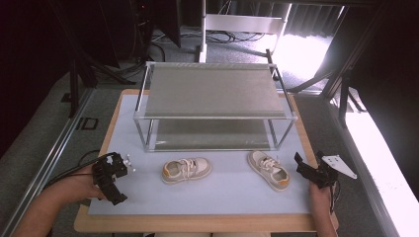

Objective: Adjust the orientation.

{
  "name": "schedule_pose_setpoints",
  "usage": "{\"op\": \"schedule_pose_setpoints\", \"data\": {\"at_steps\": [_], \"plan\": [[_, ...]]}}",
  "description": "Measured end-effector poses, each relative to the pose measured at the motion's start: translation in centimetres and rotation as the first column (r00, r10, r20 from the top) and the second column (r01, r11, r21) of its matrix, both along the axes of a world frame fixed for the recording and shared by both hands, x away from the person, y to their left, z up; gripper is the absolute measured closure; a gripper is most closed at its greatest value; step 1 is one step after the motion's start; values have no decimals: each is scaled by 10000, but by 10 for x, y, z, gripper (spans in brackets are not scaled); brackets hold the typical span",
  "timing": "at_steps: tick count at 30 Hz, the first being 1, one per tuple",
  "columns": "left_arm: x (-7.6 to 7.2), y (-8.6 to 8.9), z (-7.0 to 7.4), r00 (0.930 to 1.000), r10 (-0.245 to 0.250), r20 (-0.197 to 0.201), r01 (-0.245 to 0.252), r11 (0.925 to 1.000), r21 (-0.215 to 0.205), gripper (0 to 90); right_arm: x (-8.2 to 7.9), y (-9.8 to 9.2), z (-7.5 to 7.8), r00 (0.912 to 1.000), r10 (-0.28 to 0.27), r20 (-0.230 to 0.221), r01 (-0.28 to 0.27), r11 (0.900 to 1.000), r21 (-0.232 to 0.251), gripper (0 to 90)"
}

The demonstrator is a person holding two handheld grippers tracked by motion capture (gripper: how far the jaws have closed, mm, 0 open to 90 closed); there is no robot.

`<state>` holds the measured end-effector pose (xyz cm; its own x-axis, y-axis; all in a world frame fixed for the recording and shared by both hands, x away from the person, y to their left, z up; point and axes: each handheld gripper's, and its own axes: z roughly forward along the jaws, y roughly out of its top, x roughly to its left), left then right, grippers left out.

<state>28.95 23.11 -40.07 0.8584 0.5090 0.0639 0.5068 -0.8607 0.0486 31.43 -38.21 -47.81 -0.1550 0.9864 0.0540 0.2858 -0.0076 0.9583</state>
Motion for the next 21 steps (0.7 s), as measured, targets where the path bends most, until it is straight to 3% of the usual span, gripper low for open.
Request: {"op": "schedule_pose_setpoints", "data": {"at_steps": [3,5,7,12,17,21], "plan": [[3,-6,-1,9985,-50,-548,88,9975,703,66,0,0,0,10000,4,-24,-4,10000,57,114],[5,-10,1,9981,-197,-592,250,9957,896,66,0,-1,0,10000,4,-17,-4,10000,88,114],[7,-15,6,9982,-395,-445,431,9956,826,66,0,-1,0,10000,10,-23,-10,10000,97,114],[10,-31,20,9970,-751,-191,753,9971,78,66,0,-1,0,10000,20,-30,-19,10000,90,114],[14,-50,28,9920,-1254,-161,1250,9919,-229,66,0,-1,0,10000,24,-24,-24,9999,104,114],[17,-68,33,9839,-1786,-83,1780,9827,-517,66,0,-1,0,10000,37,-2,-37,9999,118,114]]}}
